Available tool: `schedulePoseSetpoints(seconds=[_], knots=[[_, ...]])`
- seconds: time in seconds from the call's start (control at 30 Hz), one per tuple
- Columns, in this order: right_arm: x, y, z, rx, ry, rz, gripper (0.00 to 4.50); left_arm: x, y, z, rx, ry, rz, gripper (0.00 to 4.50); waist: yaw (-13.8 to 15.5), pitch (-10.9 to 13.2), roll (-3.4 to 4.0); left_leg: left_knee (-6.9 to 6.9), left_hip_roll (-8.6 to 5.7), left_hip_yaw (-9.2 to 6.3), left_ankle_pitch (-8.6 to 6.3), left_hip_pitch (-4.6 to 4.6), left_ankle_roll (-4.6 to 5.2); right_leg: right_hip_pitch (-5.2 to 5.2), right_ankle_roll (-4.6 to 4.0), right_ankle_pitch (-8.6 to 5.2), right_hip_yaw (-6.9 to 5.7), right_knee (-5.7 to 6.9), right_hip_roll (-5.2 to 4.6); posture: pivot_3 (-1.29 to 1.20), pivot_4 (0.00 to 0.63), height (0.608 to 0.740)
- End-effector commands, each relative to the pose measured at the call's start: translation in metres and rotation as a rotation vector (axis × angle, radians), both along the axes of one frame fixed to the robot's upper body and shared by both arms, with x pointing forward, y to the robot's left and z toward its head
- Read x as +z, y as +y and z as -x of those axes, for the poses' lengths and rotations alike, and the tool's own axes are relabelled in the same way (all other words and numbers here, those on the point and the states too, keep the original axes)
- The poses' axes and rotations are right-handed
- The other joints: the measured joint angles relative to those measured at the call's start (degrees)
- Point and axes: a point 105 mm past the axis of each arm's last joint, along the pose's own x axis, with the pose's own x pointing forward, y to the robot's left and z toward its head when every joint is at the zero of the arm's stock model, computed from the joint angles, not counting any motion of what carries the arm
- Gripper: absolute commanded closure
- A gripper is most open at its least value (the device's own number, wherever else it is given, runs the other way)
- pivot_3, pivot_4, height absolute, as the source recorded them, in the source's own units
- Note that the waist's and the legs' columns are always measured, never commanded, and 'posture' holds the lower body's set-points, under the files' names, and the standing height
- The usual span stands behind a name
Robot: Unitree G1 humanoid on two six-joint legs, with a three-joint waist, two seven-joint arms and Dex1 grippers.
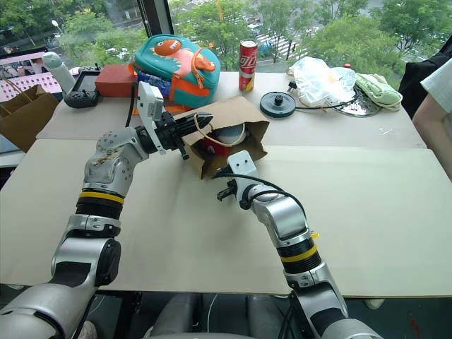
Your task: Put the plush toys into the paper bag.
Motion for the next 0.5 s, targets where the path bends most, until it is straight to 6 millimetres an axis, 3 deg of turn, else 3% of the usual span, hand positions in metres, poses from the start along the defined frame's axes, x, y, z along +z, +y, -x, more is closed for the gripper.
schedulePoseSetpoints(seconds=[0.03,0.23,0.5], knots=[[0.036,-0.003,-0.002,0.001,-0.126,-0.086,4.46,0.017,-0.003,0.002,-0.012,-0.058,0.007,4.5,0.0,0.0,0.0,0.0,0.0,0.0,0.0,0.0,0.0,0.0,0.0,0.0,0.0,0.0,0.0,0.0,0.15,0.733],[0.088,-0.016,0.013,0.058,-0.272,-0.125,4.46,0.025,-0.004,0.002,-0.021,-0.029,0.073,4.5,0.1,0.0,0.0,0.0,-0.01,0.0,0.0,-0.03,0.0,0.0,0.0,0.0,0.0,-0.02,-0.01,0.0,0.15,0.733],[0.137,-0.025,0.042,0.17,-0.394,-0.12,4.46,0.052,-0.003,0.005,-0.044,0.138,0.326,4.5,0.0,0.0,-0.01,0.01,0.0,-0.04,0.0,-0.05,0.0,0.01,0.02,-0.01,-0.02,-0.04,0.0,0.0,0.15,0.733]])
